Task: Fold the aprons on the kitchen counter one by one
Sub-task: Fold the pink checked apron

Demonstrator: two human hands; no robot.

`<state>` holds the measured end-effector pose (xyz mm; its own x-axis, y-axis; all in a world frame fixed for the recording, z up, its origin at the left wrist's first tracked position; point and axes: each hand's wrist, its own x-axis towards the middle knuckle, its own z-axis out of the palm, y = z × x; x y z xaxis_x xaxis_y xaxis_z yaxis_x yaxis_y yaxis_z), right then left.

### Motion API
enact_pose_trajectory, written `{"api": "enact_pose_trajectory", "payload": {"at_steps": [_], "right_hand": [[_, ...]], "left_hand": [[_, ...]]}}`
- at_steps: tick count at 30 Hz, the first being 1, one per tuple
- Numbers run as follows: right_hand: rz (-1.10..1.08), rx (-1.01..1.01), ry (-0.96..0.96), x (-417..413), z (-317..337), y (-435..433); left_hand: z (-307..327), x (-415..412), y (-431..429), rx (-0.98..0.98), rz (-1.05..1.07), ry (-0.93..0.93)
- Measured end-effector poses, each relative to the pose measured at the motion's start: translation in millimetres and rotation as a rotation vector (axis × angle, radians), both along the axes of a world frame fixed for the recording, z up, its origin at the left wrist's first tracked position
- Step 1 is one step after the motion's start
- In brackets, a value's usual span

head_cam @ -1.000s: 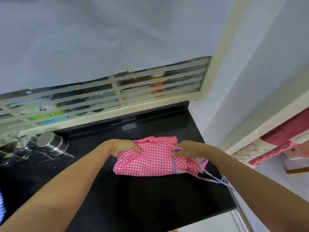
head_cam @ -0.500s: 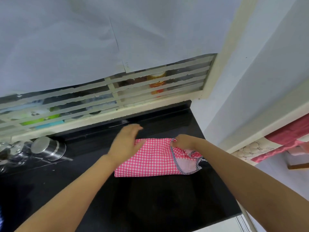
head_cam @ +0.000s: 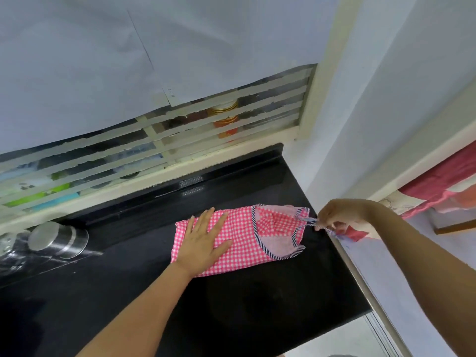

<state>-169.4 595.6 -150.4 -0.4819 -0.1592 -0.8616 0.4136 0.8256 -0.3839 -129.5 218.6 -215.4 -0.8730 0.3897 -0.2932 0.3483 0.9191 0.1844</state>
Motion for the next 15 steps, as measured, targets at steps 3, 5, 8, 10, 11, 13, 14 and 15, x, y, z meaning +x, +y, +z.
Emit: {"api": "enact_pose_trajectory", "payload": {"at_steps": [3,5,8,10,11,13,14,15], "right_hand": [[0.149,0.145,0.170,10,-6,29],[0.003,0.112,0.247,19,-7,39],[-0.438,-0.011,0.340,30,-5,52],[-0.633,-0.115,0.353,36,-4,58],[-0.702,-0.164,0.361,39,0,57],[-0.782,-0.205,0.409,42,5,52],[-0.811,-0.220,0.431,43,7,49],[-0.853,-0.244,0.435,43,7,45]], "left_hand": [[2,0,2,0.055,0.033,0.044],[6,-2,8,0.082,0.103,0.074],[16,-12,19,-0.005,0.218,0.018],[25,-22,24,-0.076,0.235,-0.050],[29,-28,24,-0.067,0.243,-0.114],[36,-33,24,-0.008,0.262,-0.287],[38,-34,24,0.029,0.270,-0.361],[38,-33,24,0.069,0.282,-0.416]]}}
